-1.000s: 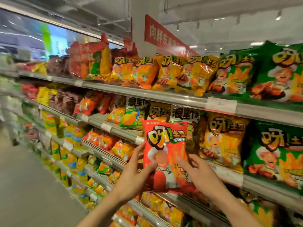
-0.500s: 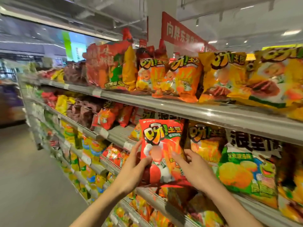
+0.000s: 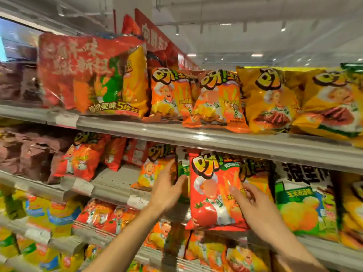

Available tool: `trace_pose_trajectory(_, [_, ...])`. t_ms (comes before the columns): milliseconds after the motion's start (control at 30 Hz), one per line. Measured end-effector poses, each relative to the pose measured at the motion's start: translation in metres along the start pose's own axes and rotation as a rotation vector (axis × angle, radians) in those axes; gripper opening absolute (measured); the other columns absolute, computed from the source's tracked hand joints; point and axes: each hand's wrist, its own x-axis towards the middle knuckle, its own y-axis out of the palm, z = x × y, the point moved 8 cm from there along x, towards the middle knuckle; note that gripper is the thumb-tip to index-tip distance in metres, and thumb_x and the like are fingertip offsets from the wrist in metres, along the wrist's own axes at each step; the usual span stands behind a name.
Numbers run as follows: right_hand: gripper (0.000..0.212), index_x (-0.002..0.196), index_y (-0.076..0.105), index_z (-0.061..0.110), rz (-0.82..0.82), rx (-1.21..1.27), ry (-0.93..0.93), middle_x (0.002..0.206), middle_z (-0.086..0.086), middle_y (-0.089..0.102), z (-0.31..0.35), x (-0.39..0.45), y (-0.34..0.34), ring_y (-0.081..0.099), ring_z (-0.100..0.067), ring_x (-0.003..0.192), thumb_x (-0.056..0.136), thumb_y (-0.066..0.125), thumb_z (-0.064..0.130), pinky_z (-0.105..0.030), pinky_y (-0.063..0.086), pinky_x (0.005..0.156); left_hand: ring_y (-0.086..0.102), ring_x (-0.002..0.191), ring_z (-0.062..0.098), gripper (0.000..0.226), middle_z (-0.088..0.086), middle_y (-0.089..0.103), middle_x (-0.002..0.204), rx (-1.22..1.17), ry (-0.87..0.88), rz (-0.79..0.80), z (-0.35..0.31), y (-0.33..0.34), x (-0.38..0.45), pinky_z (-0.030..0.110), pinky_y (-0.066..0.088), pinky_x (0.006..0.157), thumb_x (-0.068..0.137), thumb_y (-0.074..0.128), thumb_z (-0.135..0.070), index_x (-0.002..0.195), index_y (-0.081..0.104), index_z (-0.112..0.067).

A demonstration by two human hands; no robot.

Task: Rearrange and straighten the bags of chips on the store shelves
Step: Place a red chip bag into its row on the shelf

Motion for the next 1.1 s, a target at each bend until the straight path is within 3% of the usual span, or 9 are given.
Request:
trace_pose_trajectory(67, [0.059,0.139,0.051,0.026,-0.053,-0.014,0.018,0.115,0.02,0.055,0.0,-0.007,-0.004,0.051,0.001,0.096,0.09,0.052,0.059,-0.019,0.037,0.082,0.051,0.132,0.019,0.08,0.0,0.052,0.147,0.034,0.029,0.048,0.0,0.009,0.009,0.043,0.042,0.11,0.083,0.059,-0.064,0.151,0.033,-0.032])
trace_pose_trajectory(133, [0.061,0.142,0.048,0.024,-0.092,-0.05,0.037,0.126,0.012,0.058,-0.002,-0.012,-0.007,0.05,-0.004,0.104,0.092,0.052,0.058,-0.023,0.037,0.087,0.049,0.135,0.02,0.088,0.001,0.048,0.151,0.041,0.045,0.085,-0.003,0.015,0.013,0.044,0.042,0.111,0.08,0.058,-0.071,0.153,0.029,-0.031])
trace_pose_trajectory(267, [0.07,0.142,0.049,0.02,-0.186,-0.101,0.084,0.137,0.0,0.059,-0.009,-0.019,-0.02,0.055,-0.019,0.123,0.088,0.048,0.065,-0.032,0.041,0.096,0.045,0.138,0.025,0.078,0.006,0.044,0.154,0.115,0.097,0.063,-0.009,0.022,0.015,0.039,0.039,0.111,0.092,0.061,-0.053,0.155,0.027,-0.021])
trace_pose_trajectory(533, [0.066,0.143,0.046,0.018,-0.246,-0.121,0.108,0.141,-0.004,0.056,-0.015,-0.026,-0.027,0.053,-0.023,0.128,0.092,0.047,0.06,-0.036,0.041,0.102,0.043,0.138,0.021,0.067,0.004,0.045,0.152,-0.08,0.133,-0.009,-0.007,0.011,0.014,0.043,0.038,0.114,0.094,0.064,-0.044,0.151,0.036,-0.023])
trace_pose_trajectory(733, [0.061,0.145,0.043,0.019,-0.247,-0.115,0.104,0.141,-0.006,0.055,-0.011,-0.023,-0.021,0.053,-0.025,0.127,0.096,0.043,0.056,-0.039,0.042,0.102,0.045,0.135,0.015,0.056,-0.003,0.05,0.143,-0.2,0.164,-0.076,-0.003,-0.023,0.003,0.045,0.041,0.11,0.096,0.063,-0.036,0.148,0.041,-0.035])
trace_pose_trajectory(867, [0.059,0.143,0.045,0.018,-0.242,-0.112,0.076,0.14,-0.006,0.055,0.002,-0.014,-0.009,0.052,-0.026,0.127,0.097,0.042,0.055,-0.038,0.041,0.101,0.049,0.128,0.009,0.055,-0.01,0.05,0.139,-0.209,0.174,-0.111,0.014,-0.06,-0.005,0.044,0.046,0.106,0.095,0.063,-0.042,0.145,0.04,-0.044])
trace_pose_trajectory(1100, [0.061,0.15,0.035,0.011,-0.17,-0.112,0.064,0.154,-0.014,0.04,0.026,0.024,0.046,0.039,-0.03,0.141,0.102,0.039,0.049,-0.04,0.031,0.111,0.052,0.126,0.016,0.056,-0.009,0.05,0.136,-0.176,0.12,-0.209,0.049,-0.135,-0.024,0.047,0.047,0.103,0.095,0.062,-0.044,0.146,0.037,-0.045])
